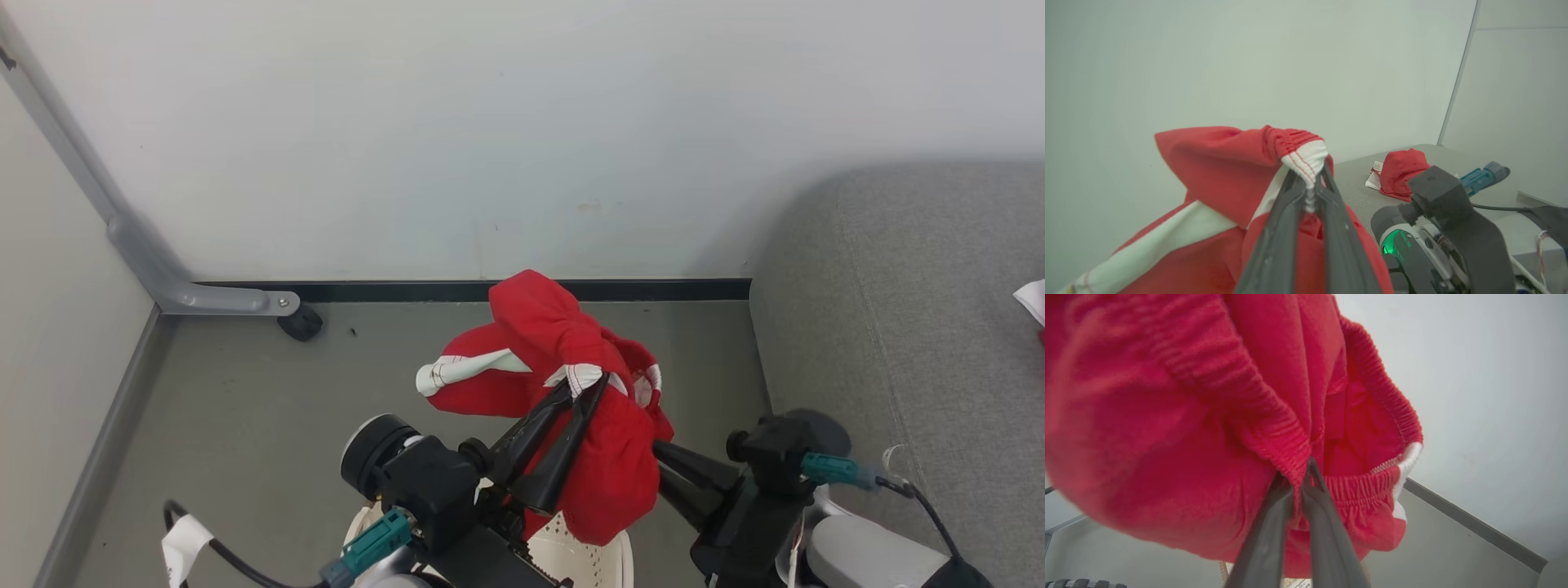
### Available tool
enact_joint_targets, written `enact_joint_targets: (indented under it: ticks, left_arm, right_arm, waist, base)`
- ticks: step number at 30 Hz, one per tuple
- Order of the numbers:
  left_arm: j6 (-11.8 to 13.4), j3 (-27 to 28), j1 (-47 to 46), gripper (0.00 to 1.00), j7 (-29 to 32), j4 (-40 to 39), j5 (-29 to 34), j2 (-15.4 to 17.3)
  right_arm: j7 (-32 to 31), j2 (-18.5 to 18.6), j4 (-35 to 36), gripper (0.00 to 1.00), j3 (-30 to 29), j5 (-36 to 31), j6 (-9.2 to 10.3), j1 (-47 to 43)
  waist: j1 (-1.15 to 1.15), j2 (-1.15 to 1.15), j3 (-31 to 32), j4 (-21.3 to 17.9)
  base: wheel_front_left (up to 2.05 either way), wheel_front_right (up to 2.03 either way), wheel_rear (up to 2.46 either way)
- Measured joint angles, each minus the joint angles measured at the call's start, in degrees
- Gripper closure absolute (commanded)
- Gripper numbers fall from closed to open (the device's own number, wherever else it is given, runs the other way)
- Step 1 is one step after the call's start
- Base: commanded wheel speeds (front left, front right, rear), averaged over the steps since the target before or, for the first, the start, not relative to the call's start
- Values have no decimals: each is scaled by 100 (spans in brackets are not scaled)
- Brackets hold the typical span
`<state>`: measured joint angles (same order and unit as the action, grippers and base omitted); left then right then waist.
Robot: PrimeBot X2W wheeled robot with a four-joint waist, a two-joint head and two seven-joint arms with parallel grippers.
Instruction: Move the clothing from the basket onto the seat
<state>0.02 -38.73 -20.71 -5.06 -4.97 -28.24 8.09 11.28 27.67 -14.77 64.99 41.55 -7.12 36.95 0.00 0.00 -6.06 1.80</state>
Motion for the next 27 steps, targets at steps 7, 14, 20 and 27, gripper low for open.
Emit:
enact_joint_targets:
  ticks: [7, 14, 20, 27]
  left_arm:
    - [1, -22, 12, 100, 0, -1, -2, 24]
    - [3, -153, 261, 0, 125, -23, -20, 111]
    - [3, -191, 365, 0, 144, -53, -19, 200]
    - [31, -202, 608, 0, 194, -102, 3, 415]
  right_arm:
    - [165, -126, -353, 100, -523, 302, 0, -13]
    - [250, -321, -573, 100, -938, 415, 64, -20]
    - [294, -322, -655, 100, -1196, 475, 108, -21]
    - [296, -338, -803, 100, -1358, 474, 109, -24]
  waist:
    - [0, 0, 33, -46]
    - [0, 0, 89, -154]
    - [0, 0, 126, -207]
    - [-1, 0, 222, -320]
  base:
    - [0, 0, 0]
    - [0, 0, 0]
    - [0, 0, 0]
    - [0, 0, 0]
